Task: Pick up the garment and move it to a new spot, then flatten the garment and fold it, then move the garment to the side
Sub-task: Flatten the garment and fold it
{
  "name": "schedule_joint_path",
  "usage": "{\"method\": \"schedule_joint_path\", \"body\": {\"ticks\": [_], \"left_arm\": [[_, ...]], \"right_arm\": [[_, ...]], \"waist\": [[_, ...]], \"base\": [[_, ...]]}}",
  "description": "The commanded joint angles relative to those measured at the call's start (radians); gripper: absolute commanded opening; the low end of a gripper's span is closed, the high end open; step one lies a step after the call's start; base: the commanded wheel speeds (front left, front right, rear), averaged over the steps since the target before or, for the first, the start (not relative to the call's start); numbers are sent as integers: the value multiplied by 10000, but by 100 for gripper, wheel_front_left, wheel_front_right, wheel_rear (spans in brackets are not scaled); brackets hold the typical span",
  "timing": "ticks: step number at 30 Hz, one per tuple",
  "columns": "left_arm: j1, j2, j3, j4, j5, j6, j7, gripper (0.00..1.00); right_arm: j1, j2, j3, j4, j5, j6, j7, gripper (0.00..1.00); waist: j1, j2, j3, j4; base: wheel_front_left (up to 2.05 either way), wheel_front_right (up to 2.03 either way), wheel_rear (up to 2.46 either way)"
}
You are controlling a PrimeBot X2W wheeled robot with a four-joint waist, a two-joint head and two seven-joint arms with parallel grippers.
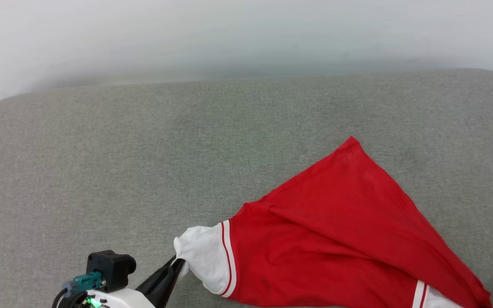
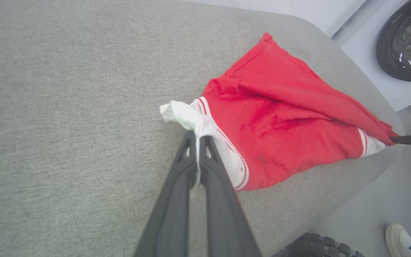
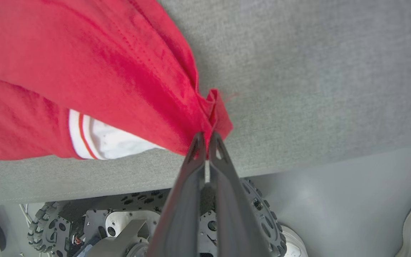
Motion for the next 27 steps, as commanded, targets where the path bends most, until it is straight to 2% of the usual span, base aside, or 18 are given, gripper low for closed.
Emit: {"method": "schedule_joint_path", "body": {"ticks": [1,5,6,7,13,19,23,27], "left_arm": [[81,-29,22,55,24,26,-53,0],[101,-143,-23,214,8,60,-132,0],[99,-168,-27,233,-20,46,-139,0],[89,-186,-29,239,-39,27,-160,0],[-17,-133,-40,155,27,-63,-197,0],[-248,-124,-137,-115,245,-93,-165,0],[-530,-140,-256,-364,420,-165,-46,0],[-901,-221,-417,-537,603,-252,113,0]], "right_arm": [[160,88,39,-16,64,-4,-60,0],[464,152,140,64,118,-4,-321,0],[449,59,196,33,35,-4,-498,66],[395,-50,292,5,-32,-4,-722,100],[-58,-633,875,-348,556,-4,-1128,100],[-1214,-1222,1394,-1349,1076,-4,-711,100],[-2408,-1285,1862,-1591,1020,-4,-204,100],[-3718,-1291,2349,-1154,572,-4,155,100]], "waist": [[2,0,-48,-42],[2,0,-120,-52],[2,0,-120,-43],[2,0,-115,-30],[2,0,36,170],[2,0,485,542],[2,0,946,924],[2,0,1419,1435]], "base": [[0,0,0],[0,0,0],[0,0,0],[0,0,0],[0,0,0],[0,0,0],[0,0,0],[0,0,0]]}}
